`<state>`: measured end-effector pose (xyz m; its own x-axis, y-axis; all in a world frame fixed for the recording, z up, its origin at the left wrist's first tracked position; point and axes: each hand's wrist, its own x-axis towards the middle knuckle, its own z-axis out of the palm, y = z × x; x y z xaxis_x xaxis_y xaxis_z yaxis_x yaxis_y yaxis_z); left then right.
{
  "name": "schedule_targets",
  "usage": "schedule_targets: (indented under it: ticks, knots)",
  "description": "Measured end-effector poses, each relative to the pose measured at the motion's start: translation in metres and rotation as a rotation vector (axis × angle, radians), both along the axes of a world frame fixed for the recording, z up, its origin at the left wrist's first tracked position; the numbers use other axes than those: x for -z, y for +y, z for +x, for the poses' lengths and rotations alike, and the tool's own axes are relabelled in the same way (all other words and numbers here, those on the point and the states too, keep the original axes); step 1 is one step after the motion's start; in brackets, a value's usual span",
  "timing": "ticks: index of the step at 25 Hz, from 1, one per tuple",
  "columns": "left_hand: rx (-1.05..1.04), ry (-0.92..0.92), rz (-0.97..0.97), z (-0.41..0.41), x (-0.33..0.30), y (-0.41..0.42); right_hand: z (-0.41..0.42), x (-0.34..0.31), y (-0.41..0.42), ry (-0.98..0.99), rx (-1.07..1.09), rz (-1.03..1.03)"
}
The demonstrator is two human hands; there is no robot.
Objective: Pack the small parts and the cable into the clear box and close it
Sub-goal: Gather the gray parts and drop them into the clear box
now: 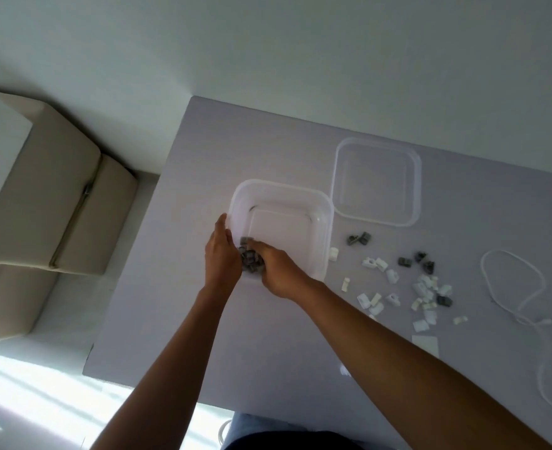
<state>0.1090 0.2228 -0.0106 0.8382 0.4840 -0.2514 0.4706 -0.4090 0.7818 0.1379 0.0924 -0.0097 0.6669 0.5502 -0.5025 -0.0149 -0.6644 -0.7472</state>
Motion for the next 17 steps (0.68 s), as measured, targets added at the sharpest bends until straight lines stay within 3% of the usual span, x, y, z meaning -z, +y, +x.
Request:
schedule_targets:
  ticks: [2, 5, 9, 11, 13, 17]
  knots:
    - [-0.017, -0.031, 0.108, 0.007, -0.002, -0.004, -0.002, -0.006, -0.014, 0.0, 0.089, 0.005]
    - [0.051, -0.25, 0.3, 0.02, -0.021, -0.029, -0.001, -0.018, -0.045, -0.111, 0.293, 0.113]
    - [0.405, -0.401, 0.24, 0.051, -0.031, -0.106, 0.008, -0.031, -0.122, -0.424, 0.696, 0.181]
    - [0.634, -0.354, 0.219, 0.066, -0.022, -0.145, 0.013, -0.023, -0.168, -0.549, 0.812, 0.074]
    - [0.803, -0.209, 0.235, 0.078, -0.005, -0.174, 0.019, -0.005, -0.213, -0.524, 0.831, -0.097]
    - [0.955, 0.083, 0.467, 0.09, 0.032, -0.208, 0.026, 0.038, -0.285, -0.397, 0.63, -0.395]
